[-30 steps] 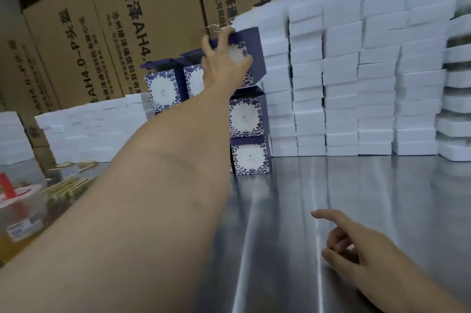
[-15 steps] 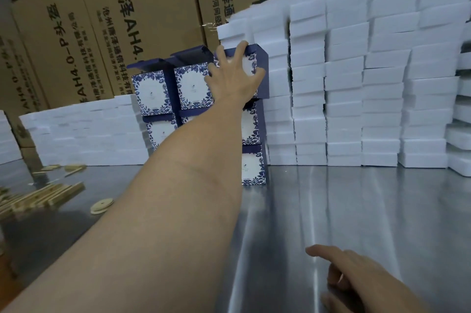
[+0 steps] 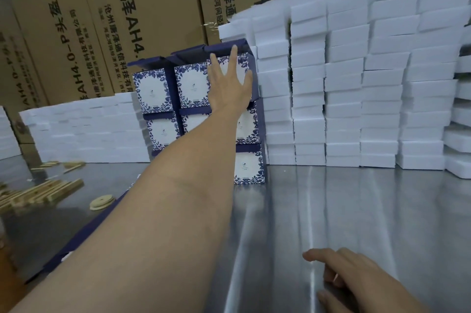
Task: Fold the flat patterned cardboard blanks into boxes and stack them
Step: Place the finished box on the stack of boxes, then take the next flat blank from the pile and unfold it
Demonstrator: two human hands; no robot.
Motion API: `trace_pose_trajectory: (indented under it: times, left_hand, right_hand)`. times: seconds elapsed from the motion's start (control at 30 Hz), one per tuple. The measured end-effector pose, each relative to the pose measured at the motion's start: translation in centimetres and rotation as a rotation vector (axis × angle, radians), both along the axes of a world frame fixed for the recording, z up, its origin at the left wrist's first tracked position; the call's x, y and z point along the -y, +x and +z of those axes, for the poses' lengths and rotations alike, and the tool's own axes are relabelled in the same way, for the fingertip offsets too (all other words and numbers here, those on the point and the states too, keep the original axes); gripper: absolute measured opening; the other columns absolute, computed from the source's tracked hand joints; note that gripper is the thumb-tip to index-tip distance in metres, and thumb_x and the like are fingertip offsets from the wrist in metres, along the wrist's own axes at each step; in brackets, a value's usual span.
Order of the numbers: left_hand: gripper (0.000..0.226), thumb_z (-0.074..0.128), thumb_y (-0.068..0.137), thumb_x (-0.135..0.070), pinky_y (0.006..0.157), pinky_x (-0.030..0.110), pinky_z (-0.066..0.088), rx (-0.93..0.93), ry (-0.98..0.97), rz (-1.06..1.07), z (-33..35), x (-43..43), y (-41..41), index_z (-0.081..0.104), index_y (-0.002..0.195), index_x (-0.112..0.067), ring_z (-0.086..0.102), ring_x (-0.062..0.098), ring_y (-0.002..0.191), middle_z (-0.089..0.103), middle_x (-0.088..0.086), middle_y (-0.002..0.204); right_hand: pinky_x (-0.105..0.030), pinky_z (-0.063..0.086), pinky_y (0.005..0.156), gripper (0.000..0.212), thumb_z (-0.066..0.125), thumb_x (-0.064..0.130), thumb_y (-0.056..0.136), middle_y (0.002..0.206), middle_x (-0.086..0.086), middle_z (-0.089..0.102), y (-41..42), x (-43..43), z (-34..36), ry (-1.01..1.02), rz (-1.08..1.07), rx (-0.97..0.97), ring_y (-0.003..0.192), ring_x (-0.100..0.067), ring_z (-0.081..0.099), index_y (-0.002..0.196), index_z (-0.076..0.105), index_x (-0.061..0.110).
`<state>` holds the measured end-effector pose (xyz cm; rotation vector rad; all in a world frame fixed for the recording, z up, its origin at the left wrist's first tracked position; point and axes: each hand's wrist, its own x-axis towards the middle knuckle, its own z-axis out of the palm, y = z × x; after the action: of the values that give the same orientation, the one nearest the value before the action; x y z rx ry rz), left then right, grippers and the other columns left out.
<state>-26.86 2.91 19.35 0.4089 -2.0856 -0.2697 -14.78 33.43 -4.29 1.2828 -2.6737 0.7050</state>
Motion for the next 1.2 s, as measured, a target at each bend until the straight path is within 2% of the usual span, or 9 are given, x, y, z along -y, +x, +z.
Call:
trace_pose_trajectory:
  times: [0.1,0.23,0.43,0.57,0.77,0.93,1.03,1.13,1.2]
  left_hand:
    - [0.051,0.041,0.109,-0.038,0.085,0.044,0.054,-0.068,-0.159,0.026,-1.4,1.1,2.5,0.033,0.16,-0.04,0.035,0.026,0.148,0.028,0.002,0.168]
    - [0.043,0.05,0.102,-0.024,0.078,0.046,0.056,0.189,-0.401,0.119,-5.5,4.2,7.6,0.045,0.144,-0.03,0.051,0.029,0.126,0.049,0.005,0.143]
    - [0.075,0.051,0.098,-0.059,0.113,0.08,0.022,0.871,0.253,0.54,-13.1,5.7,15.5,0.033,0.161,-0.023,0.02,0.054,0.153,0.029,0.022,0.166]
    - [0.077,0.047,0.101,-0.055,0.121,0.071,0.027,1.088,0.392,0.461,-16.4,3.4,18.9,0.03,0.165,-0.016,0.023,0.052,0.155,0.02,0.019,0.173]
    - [0.044,0.047,0.103,-0.018,0.11,0.051,0.049,1.08,0.126,0.324,-13.4,-0.1,20.6,0.056,0.146,-0.01,0.054,0.038,0.135,0.053,0.015,0.152]
    - [0.031,0.054,0.102,-0.02,0.073,0.036,0.053,1.195,-0.071,0.213,-4.2,-4.5,20.0,0.069,0.129,-0.012,0.064,0.028,0.097,0.067,0.01,0.117]
    - [0.045,0.052,0.107,-0.035,0.099,0.047,0.052,1.098,0.043,0.032,0.3,-7.0,19.8,0.061,0.14,-0.007,0.058,0.039,0.125,0.054,0.012,0.147]
    - [0.031,0.054,0.108,-0.036,0.087,0.041,0.049,0.773,0.249,-0.257,0.6,-7.9,19.8,0.063,0.121,-0.009,0.062,0.035,0.109,0.061,0.01,0.134]
    - [0.032,0.057,0.108,-0.034,0.092,0.041,0.059,0.532,0.625,-0.552,-1.9,-8.4,19.6,0.069,0.119,-0.006,0.074,0.031,0.103,0.076,0.008,0.118]
  right_hand:
    - [0.001,0.032,0.091,0.046,0.051,0.056,0.101,0.108,0.032,0.044,0.8,-0.4,0.3,-0.03,0.009,-0.016,0.102,0.016,0.042,0.119,0.012,0.075]
    - [-0.003,0.035,0.091,0.044,0.058,0.048,0.102,0.108,0.028,0.05,1.8,-0.6,0.5,-0.037,0.013,-0.002,0.104,0.011,0.047,0.121,0.025,0.07]
    - [-0.02,0.047,0.092,0.041,0.074,0.024,0.096,0.101,0.017,0.063,2.9,-1.4,0.5,-0.119,-0.007,0.082,0.097,-0.001,0.059,0.122,0.056,0.051]
    - [-0.026,0.051,0.086,0.035,0.074,0.016,0.096,0.098,0.008,0.066,3.6,-1.6,0.7,-0.193,-0.021,0.132,0.076,0.006,0.061,0.118,0.065,0.04]
    - [-0.021,0.049,0.083,0.025,0.073,0.018,0.097,0.099,0.006,0.066,3.8,-1.3,0.8,-0.189,-0.054,0.144,0.072,0.006,0.062,0.111,0.067,0.038]
    - [-0.009,0.044,0.079,0.016,0.072,0.02,0.099,0.099,0.007,0.072,3.1,-1.7,1.1,-0.187,-0.083,0.148,0.095,-0.005,0.067,0.104,0.072,0.035]
    - [-0.01,0.047,0.08,0.01,0.066,0.035,0.103,0.102,0.006,0.073,2.6,-2.1,1.3,-0.364,-0.148,0.205,0.092,-0.005,0.068,0.112,0.071,0.034]
    - [-0.037,0.056,0.094,0.036,0.054,0.046,0.107,0.118,0.001,0.07,1.8,-2.3,1.9,-0.7,-0.238,0.361,0.098,-0.013,0.072,0.138,0.06,0.028]
    - [-0.038,0.055,0.088,0.043,0.049,0.05,0.109,0.122,0.001,0.069,1.1,-2.7,2.5,-0.878,-0.277,0.448,0.102,-0.016,0.072,0.145,0.055,0.027]
